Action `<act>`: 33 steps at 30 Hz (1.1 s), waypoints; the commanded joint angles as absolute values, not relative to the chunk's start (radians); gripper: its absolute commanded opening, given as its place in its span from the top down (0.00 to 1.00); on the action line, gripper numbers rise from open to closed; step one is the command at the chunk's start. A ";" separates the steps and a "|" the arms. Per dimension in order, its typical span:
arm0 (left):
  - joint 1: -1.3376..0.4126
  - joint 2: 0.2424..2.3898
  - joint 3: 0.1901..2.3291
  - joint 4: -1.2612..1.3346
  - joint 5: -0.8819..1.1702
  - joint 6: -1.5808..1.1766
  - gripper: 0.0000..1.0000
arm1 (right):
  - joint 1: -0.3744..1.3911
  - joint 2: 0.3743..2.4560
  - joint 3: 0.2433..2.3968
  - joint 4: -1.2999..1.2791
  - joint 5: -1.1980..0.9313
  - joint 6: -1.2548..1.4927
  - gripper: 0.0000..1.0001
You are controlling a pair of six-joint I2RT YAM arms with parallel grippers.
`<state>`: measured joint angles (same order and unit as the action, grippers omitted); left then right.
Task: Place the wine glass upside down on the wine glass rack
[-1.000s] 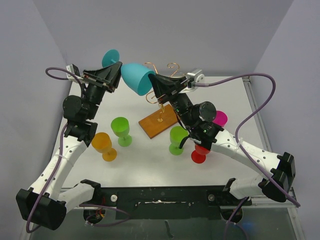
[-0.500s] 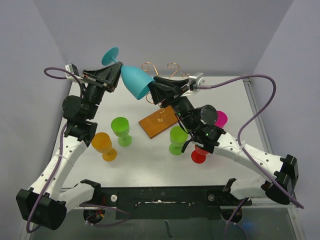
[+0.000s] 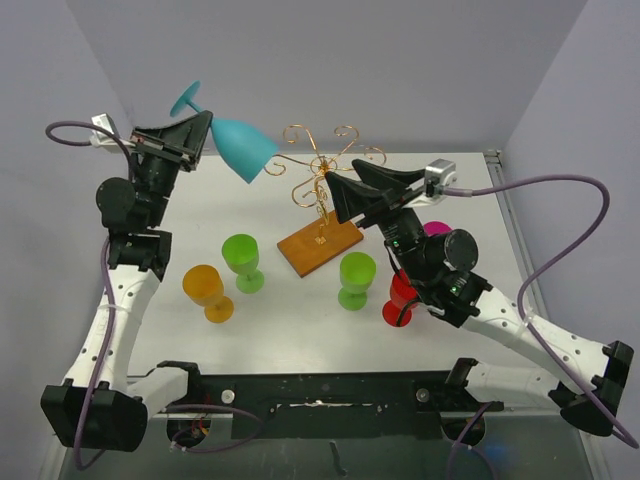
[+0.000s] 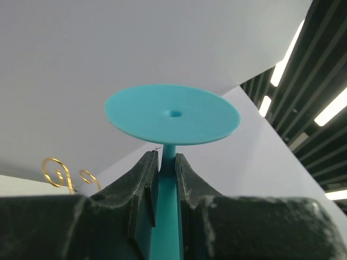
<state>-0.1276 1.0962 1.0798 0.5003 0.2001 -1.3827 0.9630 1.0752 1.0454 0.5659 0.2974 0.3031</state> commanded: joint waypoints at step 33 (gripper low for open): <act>-0.008 1.424 1.131 0.764 0.711 -0.366 1.00 | 0.932 0.814 0.903 0.300 0.622 0.225 0.35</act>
